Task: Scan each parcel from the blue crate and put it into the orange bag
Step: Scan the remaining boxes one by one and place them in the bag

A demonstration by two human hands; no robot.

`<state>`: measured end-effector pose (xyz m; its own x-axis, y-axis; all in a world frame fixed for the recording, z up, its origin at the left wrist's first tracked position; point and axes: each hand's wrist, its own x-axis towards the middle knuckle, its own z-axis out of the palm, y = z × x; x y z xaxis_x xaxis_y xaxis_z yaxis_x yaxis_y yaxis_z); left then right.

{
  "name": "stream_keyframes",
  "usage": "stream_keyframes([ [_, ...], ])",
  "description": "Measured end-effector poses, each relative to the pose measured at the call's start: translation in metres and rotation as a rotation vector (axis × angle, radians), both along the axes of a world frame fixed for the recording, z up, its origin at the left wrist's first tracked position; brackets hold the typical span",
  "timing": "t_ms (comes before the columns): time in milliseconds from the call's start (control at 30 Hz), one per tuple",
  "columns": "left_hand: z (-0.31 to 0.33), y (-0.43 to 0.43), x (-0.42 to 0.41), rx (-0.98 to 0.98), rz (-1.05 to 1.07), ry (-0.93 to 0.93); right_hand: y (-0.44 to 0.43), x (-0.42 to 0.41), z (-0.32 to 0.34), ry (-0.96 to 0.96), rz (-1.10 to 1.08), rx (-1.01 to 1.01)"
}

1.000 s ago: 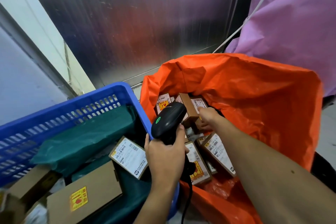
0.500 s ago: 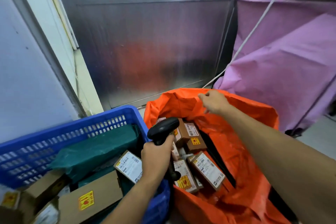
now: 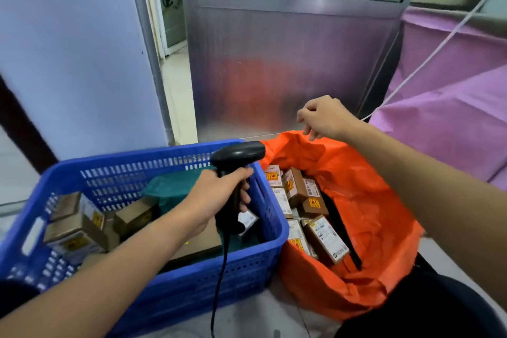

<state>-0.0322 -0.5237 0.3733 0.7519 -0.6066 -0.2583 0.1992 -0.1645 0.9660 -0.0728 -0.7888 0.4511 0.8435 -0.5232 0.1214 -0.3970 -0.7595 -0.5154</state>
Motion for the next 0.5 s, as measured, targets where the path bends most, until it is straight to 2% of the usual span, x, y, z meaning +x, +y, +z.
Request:
stream_keyframes([
  [167,-0.015,0.068,0.036,-0.039,0.181,0.048,0.041,0.017,-0.019,0.089,0.084,-0.107],
  [367,-0.037,0.131,0.071,-0.083,0.289,0.226,0.069,0.040,-0.087,0.184,0.155,-0.116],
  [433,-0.029,0.137,0.083,-0.127,0.309,0.218,0.073,0.039,-0.116,0.229,0.151,-0.117],
  [500,-0.025,0.140,0.098,-0.140,0.356,0.184,0.078,0.042,-0.139,0.350,0.200,-0.205],
])
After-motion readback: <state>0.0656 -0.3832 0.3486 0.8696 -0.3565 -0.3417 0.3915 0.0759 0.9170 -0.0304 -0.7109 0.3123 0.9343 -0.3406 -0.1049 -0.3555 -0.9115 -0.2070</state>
